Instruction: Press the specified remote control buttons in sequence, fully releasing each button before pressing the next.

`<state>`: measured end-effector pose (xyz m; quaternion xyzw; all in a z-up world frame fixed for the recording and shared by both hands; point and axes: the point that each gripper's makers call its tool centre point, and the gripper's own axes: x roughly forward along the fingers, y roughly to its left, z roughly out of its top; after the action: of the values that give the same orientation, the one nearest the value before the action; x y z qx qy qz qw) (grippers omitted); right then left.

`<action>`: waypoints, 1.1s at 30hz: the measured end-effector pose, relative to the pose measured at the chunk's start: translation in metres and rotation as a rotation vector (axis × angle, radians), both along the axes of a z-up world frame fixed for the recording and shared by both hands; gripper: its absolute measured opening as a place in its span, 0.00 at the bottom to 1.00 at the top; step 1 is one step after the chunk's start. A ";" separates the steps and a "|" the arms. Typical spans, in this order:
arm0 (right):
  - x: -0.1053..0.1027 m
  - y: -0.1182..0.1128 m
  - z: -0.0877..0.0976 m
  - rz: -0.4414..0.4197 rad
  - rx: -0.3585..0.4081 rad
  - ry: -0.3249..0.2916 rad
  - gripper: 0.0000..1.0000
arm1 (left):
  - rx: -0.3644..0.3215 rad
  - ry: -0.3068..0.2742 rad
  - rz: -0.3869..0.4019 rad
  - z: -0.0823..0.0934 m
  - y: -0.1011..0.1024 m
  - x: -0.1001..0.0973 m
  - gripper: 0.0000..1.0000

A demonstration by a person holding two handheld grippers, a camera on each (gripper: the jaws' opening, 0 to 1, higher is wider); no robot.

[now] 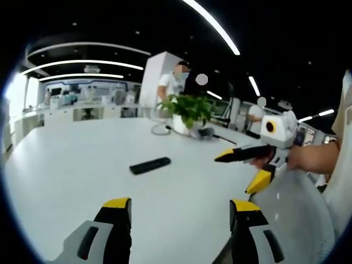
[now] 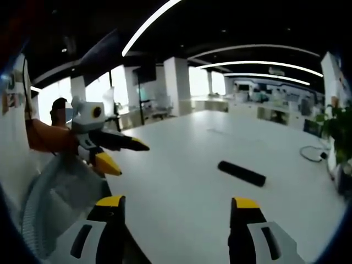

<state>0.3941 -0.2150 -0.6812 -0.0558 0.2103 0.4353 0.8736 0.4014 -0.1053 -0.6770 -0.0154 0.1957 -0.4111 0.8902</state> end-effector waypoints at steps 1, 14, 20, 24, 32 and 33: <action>0.000 0.000 0.000 0.000 -0.001 0.000 0.76 | 0.001 0.000 -0.001 0.000 0.000 0.000 0.74; 0.000 0.000 0.001 0.008 0.004 -0.004 0.76 | 0.009 0.005 -0.013 -0.002 -0.002 -0.002 0.74; 0.000 0.002 0.003 0.017 -0.002 -0.016 0.76 | 0.011 0.000 -0.019 0.000 -0.003 -0.002 0.74; 0.001 0.003 0.006 0.024 0.001 -0.024 0.75 | 0.003 -0.004 -0.015 0.003 -0.003 0.000 0.74; 0.006 0.002 0.016 0.016 0.038 -0.026 0.74 | -0.003 -0.018 -0.021 0.011 -0.003 0.005 0.74; 0.007 0.002 0.017 0.015 0.042 -0.026 0.74 | -0.009 -0.018 -0.019 0.013 -0.002 0.007 0.74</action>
<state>0.4007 -0.2130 -0.6639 -0.0450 0.1893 0.4453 0.8740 0.4086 -0.1077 -0.6641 -0.0142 0.1859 -0.4204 0.8880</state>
